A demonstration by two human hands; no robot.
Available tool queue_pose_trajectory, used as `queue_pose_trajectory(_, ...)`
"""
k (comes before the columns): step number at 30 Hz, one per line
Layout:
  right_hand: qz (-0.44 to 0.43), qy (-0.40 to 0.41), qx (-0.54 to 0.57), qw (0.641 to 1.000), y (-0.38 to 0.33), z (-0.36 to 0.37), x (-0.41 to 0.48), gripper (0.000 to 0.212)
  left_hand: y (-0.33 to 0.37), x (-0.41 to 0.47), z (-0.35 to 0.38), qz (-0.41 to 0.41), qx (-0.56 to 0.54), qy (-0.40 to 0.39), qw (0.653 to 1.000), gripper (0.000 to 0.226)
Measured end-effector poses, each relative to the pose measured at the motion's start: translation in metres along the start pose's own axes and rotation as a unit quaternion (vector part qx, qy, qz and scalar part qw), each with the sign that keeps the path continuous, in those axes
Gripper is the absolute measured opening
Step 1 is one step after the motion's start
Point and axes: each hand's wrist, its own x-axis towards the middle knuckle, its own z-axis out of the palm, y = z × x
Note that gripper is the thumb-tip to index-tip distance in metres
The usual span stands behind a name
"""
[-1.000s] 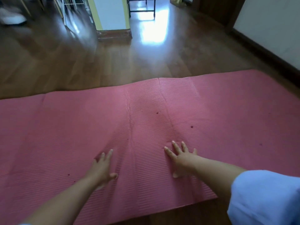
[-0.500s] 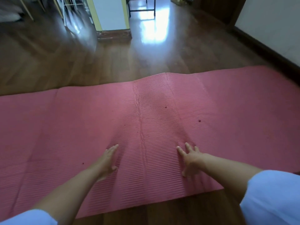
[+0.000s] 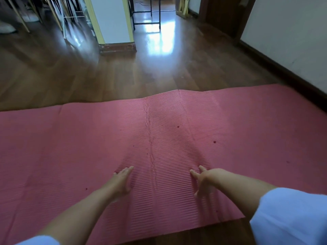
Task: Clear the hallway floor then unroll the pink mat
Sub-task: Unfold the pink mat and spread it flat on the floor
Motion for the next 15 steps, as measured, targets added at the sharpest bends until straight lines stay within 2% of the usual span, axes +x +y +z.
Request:
queue_pose_trajectory(3, -0.006, 0.02, 0.034, 0.999, 0.008, 0.0, -0.001, 0.093, -0.003, 0.0, 0.0, -0.005, 0.003, -0.004, 1.0, 0.079)
queue_pose_trajectory(6, -0.02, 0.138, 0.075, 0.987, 0.01, -0.002, -0.004, 0.056, -0.002, -0.003, -0.007, 0.006, -0.019, 0.008, 1.0, 0.079)
queue_pose_trajectory(7, -0.019, 0.18, 0.092, 0.979, 0.009, -0.006, -0.005, 0.05, 0.0, -0.004, -0.012, 0.006, -0.029, 0.024, 0.999, 0.079)
queue_pose_trajectory(10, -0.032, 0.244, 0.125, 0.961, -0.001, -0.022, -0.012, 0.055, 0.01, -0.005, -0.033, -0.023, -0.054, 0.09, 0.994, 0.073)
queue_pose_trajectory(15, -0.069, 0.278, 0.124, 0.95, -0.031, -0.053, -0.026, 0.062, 0.022, -0.008, -0.066, -0.063, -0.073, 0.169, 0.981, 0.067)
